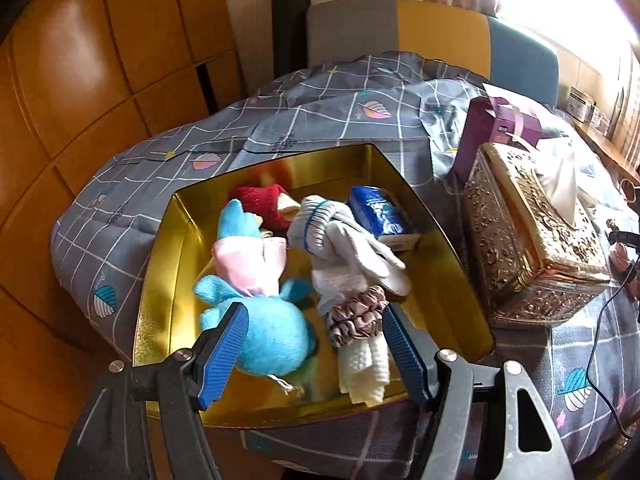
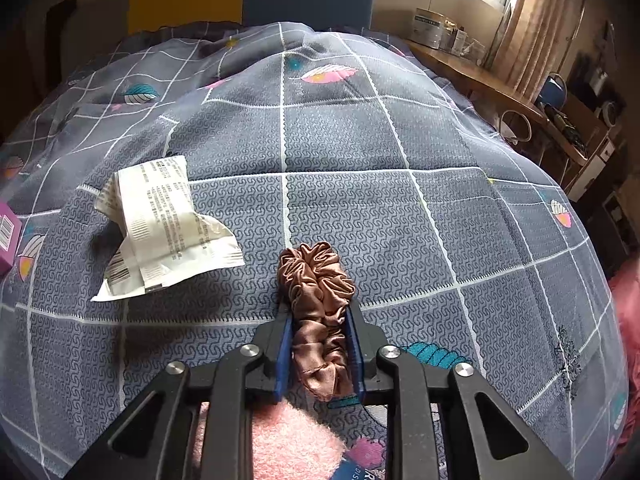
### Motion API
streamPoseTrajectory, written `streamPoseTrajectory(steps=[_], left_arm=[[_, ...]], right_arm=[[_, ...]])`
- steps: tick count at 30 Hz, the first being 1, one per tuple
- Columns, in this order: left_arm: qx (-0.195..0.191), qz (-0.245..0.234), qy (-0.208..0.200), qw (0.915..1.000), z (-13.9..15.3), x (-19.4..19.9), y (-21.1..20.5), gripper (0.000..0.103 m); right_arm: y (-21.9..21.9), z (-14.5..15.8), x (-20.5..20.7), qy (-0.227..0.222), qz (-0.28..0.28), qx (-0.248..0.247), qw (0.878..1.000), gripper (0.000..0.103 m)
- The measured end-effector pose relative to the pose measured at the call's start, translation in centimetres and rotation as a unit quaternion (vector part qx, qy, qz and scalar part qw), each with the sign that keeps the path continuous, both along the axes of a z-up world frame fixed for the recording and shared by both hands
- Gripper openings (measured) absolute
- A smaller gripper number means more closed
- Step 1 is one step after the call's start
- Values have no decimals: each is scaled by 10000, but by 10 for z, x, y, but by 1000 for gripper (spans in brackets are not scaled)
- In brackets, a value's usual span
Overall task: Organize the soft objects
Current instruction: 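Lift the brown satin scrunchie with the right tool toward the gold tray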
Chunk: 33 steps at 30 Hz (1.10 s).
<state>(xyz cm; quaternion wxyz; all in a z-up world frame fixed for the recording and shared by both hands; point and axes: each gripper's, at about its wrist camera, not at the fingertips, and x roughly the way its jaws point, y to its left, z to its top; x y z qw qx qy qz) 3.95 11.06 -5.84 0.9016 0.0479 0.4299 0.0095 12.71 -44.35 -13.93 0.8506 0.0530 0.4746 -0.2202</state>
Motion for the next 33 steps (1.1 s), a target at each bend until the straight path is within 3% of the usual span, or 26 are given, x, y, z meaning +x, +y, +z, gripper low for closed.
streamPoseTrajectory(steps=[16, 25, 33], left_arm=[[-331, -222, -51, 9992, -4, -5, 3, 70], [-554, -155, -102, 9983, -5, -6, 15, 70], [-609, -145, -246, 9977, 1, -9, 25, 70]], right_arm=[[-8, 12, -6, -60, -298, 622, 9976, 12], [12, 60, 10, -355, 17, 745, 9966, 12], [64, 99, 42, -522, 651, 985, 9916, 12]])
